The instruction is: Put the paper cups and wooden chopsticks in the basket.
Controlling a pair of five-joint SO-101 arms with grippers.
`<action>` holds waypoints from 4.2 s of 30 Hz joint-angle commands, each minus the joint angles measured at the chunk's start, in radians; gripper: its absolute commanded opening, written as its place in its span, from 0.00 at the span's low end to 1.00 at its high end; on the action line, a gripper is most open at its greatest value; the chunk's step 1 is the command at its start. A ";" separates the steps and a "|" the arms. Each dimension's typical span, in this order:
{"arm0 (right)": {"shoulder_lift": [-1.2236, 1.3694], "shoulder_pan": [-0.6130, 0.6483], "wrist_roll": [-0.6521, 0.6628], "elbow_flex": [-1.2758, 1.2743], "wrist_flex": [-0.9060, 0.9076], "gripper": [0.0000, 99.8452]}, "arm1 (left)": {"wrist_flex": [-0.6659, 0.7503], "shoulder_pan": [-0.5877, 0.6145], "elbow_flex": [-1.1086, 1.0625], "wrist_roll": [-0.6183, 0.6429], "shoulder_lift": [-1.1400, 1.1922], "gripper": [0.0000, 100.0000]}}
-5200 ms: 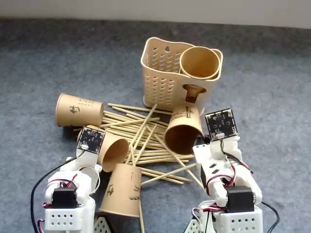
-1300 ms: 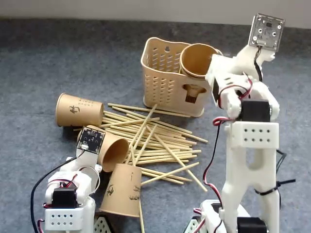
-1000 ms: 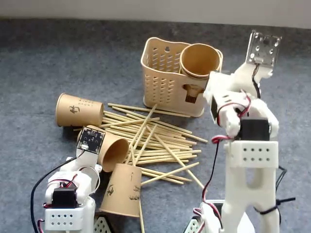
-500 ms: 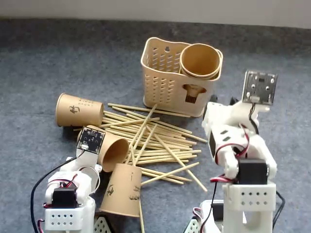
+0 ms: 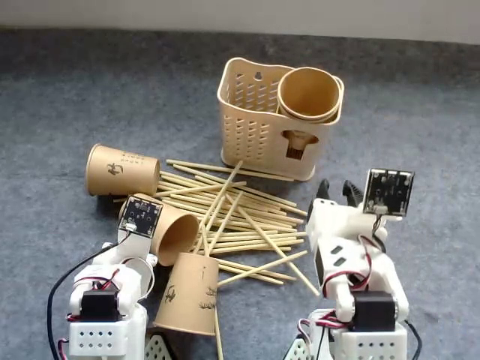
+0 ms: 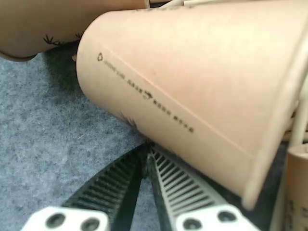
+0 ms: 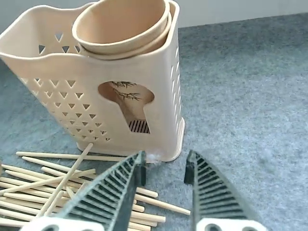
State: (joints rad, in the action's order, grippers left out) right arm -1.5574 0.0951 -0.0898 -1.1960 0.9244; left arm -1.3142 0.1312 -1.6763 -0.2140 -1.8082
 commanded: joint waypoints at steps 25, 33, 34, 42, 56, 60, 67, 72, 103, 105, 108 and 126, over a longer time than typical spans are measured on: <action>-0.280 -0.030 0.012 -0.061 0.079 0.12 | -0.005 0.004 -0.019 -0.002 -0.012 0.01; -0.280 -0.088 0.014 -0.173 0.150 0.12 | -0.014 0.016 0.042 -0.005 -0.012 0.01; -0.280 -0.090 0.014 -0.203 0.148 0.12 | -0.015 0.031 0.065 -0.005 -0.012 0.01; -0.280 -0.091 0.014 -0.394 0.150 0.12 | -0.020 0.110 0.315 -0.003 -0.012 0.01; -0.280 -0.090 0.014 -0.573 0.154 0.12 | -0.028 -0.058 0.579 -0.058 -0.001 0.01; -0.280 -0.091 0.014 -0.581 0.154 0.12 | -0.028 -0.120 0.579 -0.058 0.010 0.01; -0.280 -0.090 0.014 -0.581 0.148 0.07 | -0.094 -0.133 0.739 -0.028 0.344 0.10; -0.280 -0.088 0.014 -0.581 0.148 0.07 | -0.224 -0.213 0.924 0.012 0.642 0.12; -0.280 -0.093 0.126 -0.581 0.148 0.07 | 0.048 -0.177 0.773 -0.008 0.960 0.11; -0.280 -0.093 0.126 -0.581 0.148 0.07 | 0.054 -0.170 0.776 -0.006 0.960 0.07; -0.280 -0.093 0.126 -0.581 0.148 0.07 | 0.051 -0.176 0.786 -0.006 0.957 0.00; -0.280 -0.093 0.126 -0.581 0.136 0.07 | -0.025 -0.170 0.809 -0.005 0.691 0.01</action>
State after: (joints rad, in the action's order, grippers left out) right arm -1.8259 0.0138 0.0207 -1.6701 1.0733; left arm -1.3142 -0.0514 -0.8968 -0.2140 -1.0902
